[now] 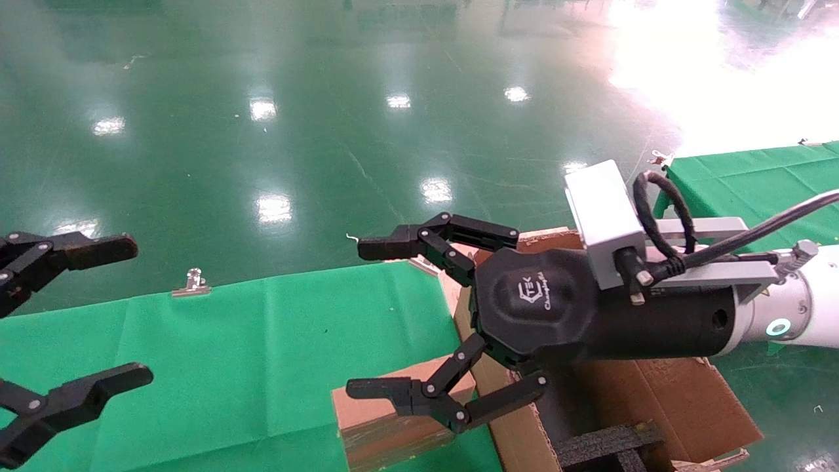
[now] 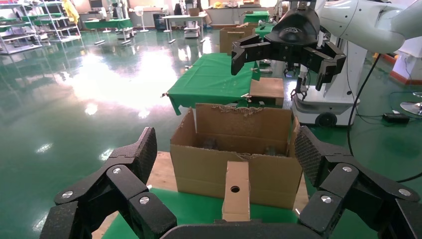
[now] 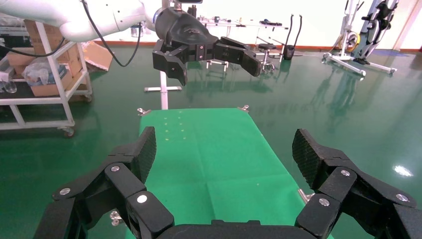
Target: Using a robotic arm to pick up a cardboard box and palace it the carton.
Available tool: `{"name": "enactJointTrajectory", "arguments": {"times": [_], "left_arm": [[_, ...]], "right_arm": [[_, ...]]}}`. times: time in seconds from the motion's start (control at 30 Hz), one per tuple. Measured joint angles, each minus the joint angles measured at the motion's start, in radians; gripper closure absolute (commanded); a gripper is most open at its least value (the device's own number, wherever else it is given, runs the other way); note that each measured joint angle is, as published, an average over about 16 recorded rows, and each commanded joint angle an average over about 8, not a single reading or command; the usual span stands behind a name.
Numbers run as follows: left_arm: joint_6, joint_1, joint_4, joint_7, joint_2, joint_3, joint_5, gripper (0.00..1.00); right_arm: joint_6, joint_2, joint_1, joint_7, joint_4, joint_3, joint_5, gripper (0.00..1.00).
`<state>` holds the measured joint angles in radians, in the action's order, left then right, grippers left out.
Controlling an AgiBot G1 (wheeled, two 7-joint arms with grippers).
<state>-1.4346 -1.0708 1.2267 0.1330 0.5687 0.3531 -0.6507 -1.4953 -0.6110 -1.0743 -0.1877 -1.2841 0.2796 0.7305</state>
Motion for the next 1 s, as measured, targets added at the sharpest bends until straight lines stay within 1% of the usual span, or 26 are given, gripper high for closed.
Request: {"name": "enactJointTrajectory", "arguments": {"times": [0.53, 0.57, 0.6, 0.8, 0.83, 0.87, 1.0], "left_arm": [[0.000, 0.000, 0.000, 0.000, 0.000, 0.000, 0.000, 0.00], [0.000, 0.000, 0.000, 0.000, 0.000, 0.000, 0.000, 0.05], [0.000, 0.000, 0.000, 0.000, 0.000, 0.000, 0.000, 0.15], [0.000, 0.000, 0.000, 0.000, 0.000, 0.000, 0.000, 0.90], [0.000, 0.000, 0.000, 0.000, 0.000, 0.000, 0.000, 0.97], [0.000, 0.000, 0.000, 0.000, 0.000, 0.000, 0.000, 1.00], [0.000, 0.000, 0.000, 0.000, 0.000, 0.000, 0.000, 1.00]], "right_arm": [[0.000, 0.000, 0.000, 0.000, 0.000, 0.000, 0.000, 0.00], [0.000, 0.000, 0.000, 0.000, 0.000, 0.000, 0.000, 0.00], [0.000, 0.000, 0.000, 0.000, 0.000, 0.000, 0.000, 0.00], [0.000, 0.000, 0.000, 0.000, 0.000, 0.000, 0.000, 0.00], [0.000, 0.000, 0.000, 0.000, 0.000, 0.000, 0.000, 0.00], [0.000, 0.000, 0.000, 0.000, 0.000, 0.000, 0.000, 0.00], [0.001, 0.001, 0.000, 0.000, 0.001, 0.000, 0.002, 0.00]]}}
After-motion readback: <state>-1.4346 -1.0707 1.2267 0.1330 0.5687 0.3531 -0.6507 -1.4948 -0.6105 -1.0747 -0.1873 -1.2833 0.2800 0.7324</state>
